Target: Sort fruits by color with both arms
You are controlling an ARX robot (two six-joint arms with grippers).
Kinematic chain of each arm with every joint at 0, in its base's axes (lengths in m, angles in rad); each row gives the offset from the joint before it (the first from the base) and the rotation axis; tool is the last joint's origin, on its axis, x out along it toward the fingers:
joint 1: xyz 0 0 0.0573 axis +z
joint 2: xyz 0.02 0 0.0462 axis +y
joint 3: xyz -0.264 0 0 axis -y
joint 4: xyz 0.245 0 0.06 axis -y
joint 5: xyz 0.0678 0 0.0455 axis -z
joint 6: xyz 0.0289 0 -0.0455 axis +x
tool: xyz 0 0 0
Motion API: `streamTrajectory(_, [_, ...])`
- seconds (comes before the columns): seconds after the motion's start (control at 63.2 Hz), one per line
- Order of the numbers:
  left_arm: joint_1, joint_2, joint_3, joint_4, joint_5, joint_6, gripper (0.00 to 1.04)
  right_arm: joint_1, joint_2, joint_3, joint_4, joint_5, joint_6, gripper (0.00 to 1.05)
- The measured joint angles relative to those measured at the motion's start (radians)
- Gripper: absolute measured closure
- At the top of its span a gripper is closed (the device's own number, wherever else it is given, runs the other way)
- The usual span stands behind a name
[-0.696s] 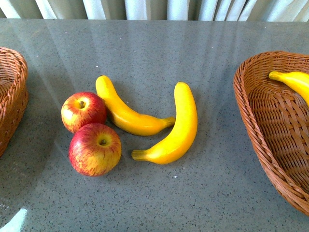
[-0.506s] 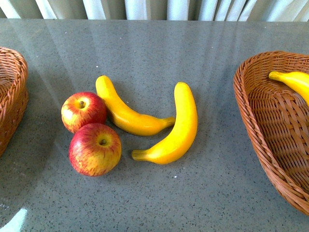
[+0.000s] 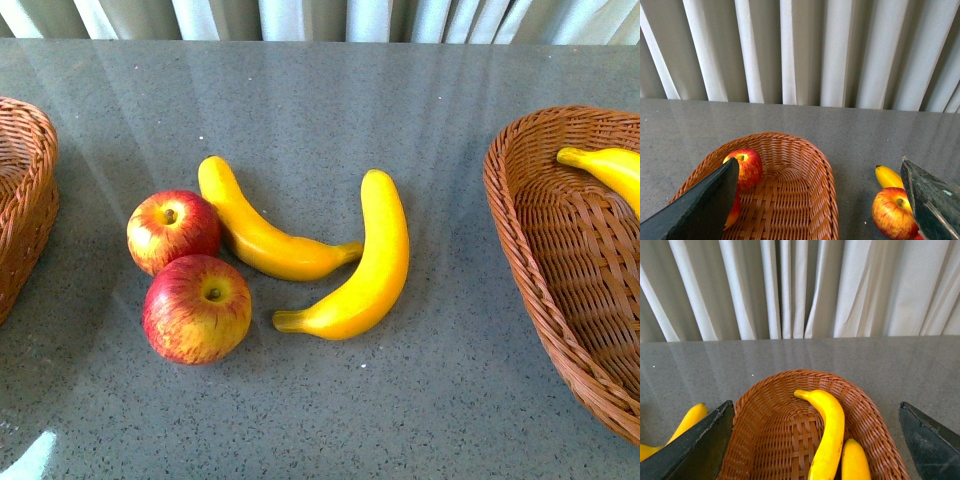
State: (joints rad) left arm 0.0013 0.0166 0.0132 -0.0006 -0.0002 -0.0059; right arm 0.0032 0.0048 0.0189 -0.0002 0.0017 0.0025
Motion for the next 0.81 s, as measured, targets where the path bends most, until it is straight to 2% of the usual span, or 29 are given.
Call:
streamTrajectory(0.095, [-0.001, 0.001, 0.001, 0.0, -0.001, 0.0, 0.09, 0.0, 0.0, 0.0, 0.0, 0.0, 0.0, 0.09])
streamTrajectory(0.111, [-0.013, 0.017, 0.01, -0.032, -0.041, -0.027, 0.09, 0.0, 0.0, 0.0, 0.0, 0.0, 0.0, 0.09])
streamTrajectory(0.142, [-0.089, 0.104, 0.071, -0.161, -0.18, -0.102, 0.09, 0.0, 0.0, 0.0, 0.0, 0.0, 0.0, 0.09])
streamTrajectory(0.19, [-0.204, 0.277, 0.14, -0.18, -0.311, -0.213, 0.09, 0.0, 0.0, 0.0, 0.0, 0.0, 0.0, 0.09])
streamTrajectory(0.253, [-0.327, 0.465, 0.205, -0.081, -0.363, -0.287, 0.09, 0.0, 0.0, 0.0, 0.0, 0.0, 0.0, 0.09])
streamTrajectory(0.332, [-0.406, 0.679, 0.273, 0.069, -0.369, -0.32, 0.09, 0.0, 0.0, 0.0, 0.0, 0.0, 0.0, 0.09])
streamTrajectory(0.491, [-0.455, 1.078, 0.355, 0.34, -0.313, -0.325, 0.09, 0.0, 0.0, 0.0, 0.0, 0.0, 0.0, 0.09])
streamTrajectory(0.586, [-0.481, 1.264, 0.373, 0.41, -0.294, -0.32, 0.09, 0.0, 0.0, 0.0, 0.0, 0.0, 0.0, 0.09])
streamTrajectory(0.807, [-0.495, 1.426, 0.39, 0.505, -0.273, -0.303, 0.09, 0.0, 0.0, 0.0, 0.0, 0.0, 0.0, 0.09])
